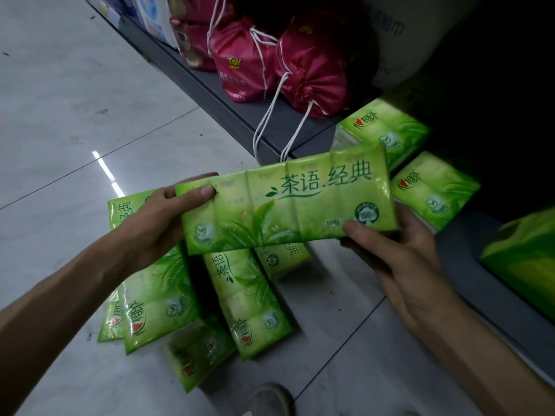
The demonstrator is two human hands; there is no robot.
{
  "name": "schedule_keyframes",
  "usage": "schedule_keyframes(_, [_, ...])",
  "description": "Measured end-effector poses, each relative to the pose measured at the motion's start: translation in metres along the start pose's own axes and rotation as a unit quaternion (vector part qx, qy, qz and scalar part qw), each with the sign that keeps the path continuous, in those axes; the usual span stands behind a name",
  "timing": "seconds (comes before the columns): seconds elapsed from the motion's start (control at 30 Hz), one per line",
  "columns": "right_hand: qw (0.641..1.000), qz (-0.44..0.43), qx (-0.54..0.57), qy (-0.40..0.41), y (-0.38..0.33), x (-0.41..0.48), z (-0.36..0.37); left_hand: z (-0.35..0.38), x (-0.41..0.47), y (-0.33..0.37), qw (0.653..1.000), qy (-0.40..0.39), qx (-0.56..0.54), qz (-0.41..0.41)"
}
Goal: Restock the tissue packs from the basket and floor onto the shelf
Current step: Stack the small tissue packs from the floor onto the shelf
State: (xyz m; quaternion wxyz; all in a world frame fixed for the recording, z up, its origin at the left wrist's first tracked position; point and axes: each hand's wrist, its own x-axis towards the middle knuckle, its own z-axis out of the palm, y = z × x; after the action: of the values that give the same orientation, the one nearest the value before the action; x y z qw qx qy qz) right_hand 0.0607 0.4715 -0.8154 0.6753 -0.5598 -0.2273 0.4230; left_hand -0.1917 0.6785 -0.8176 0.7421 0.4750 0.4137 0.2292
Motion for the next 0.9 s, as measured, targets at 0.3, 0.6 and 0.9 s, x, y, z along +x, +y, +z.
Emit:
schedule_keyframes(0.3, [0.993, -0.021, 0.057, 0.096, -0.024, -0.013, -0.005, 0.020, -0.017, -0.011, 0.986, -0.139, 0.058, -0.076])
schedule_keyframes(0.6, [0.978, -0.084, 0.006, 0.189, -0.041, -0.033, -0.016, 0.069, -0.025, -0.018, 0.968, -0.214, 0.093, -0.089])
schedule_keyframes(0.9, [0.967, -0.105, -0.005, 0.232, -0.042, -0.034, -0.040, 0.133, -0.026, -0.019, 0.967, -0.240, 0.074, -0.048])
